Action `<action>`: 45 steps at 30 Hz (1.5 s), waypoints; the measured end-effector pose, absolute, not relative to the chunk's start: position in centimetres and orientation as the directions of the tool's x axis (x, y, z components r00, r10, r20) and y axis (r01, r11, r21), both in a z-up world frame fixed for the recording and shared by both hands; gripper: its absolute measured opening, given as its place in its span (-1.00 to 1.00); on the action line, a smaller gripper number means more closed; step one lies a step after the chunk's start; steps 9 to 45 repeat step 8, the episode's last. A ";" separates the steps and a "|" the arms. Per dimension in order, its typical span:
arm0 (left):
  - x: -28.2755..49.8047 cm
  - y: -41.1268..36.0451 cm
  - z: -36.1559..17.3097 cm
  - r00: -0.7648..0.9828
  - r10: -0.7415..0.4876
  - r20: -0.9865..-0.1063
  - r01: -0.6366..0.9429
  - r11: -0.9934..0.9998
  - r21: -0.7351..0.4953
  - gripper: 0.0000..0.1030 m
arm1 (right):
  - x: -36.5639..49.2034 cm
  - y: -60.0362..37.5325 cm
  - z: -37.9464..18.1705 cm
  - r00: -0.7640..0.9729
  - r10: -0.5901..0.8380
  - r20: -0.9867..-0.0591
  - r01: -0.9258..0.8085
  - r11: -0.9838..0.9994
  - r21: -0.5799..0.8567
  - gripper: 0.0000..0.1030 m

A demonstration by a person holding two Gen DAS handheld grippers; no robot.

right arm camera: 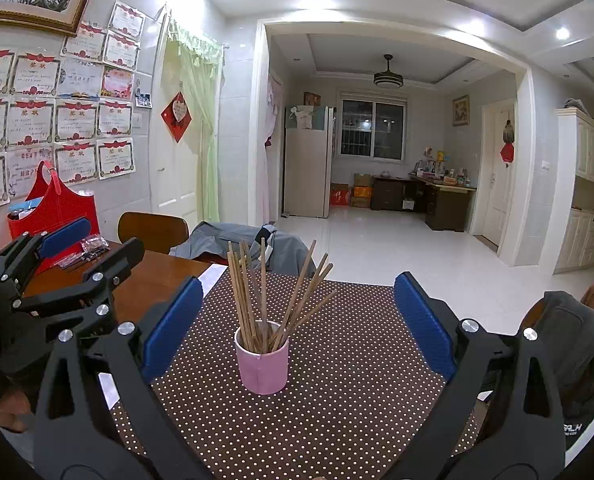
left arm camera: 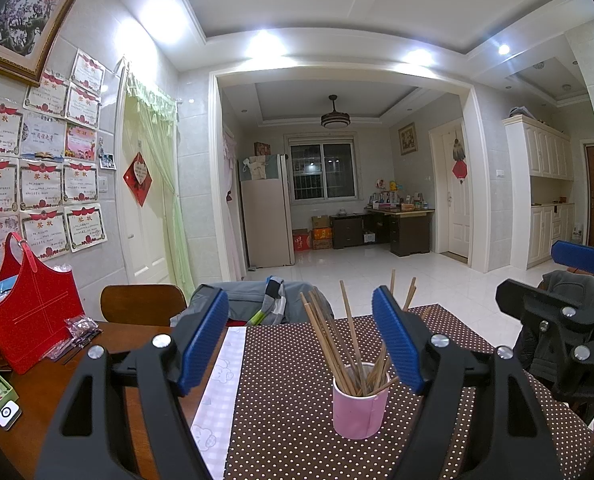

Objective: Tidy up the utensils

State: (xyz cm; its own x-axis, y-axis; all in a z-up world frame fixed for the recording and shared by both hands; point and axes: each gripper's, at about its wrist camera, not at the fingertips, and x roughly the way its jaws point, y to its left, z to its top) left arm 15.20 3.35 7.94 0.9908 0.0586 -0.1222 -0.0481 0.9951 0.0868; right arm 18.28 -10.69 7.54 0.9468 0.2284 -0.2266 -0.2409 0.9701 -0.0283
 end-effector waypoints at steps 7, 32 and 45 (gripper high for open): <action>15.2 4.0 7.6 0.989 0.056 -0.140 -0.044 0.995 0.087 0.42 | 18.4 -10.6 7.5 0.947 0.228 -0.228 -0.240 0.970 -0.029 0.83; 15.3 4.1 7.6 0.988 0.057 -0.144 -0.044 0.995 0.089 0.42 | 18.4 -10.6 7.5 0.947 0.226 -0.229 -0.239 0.971 -0.028 0.83; 15.3 4.1 7.6 0.988 0.057 -0.144 -0.044 0.995 0.089 0.42 | 18.4 -10.6 7.5 0.947 0.226 -0.229 -0.239 0.971 -0.028 0.83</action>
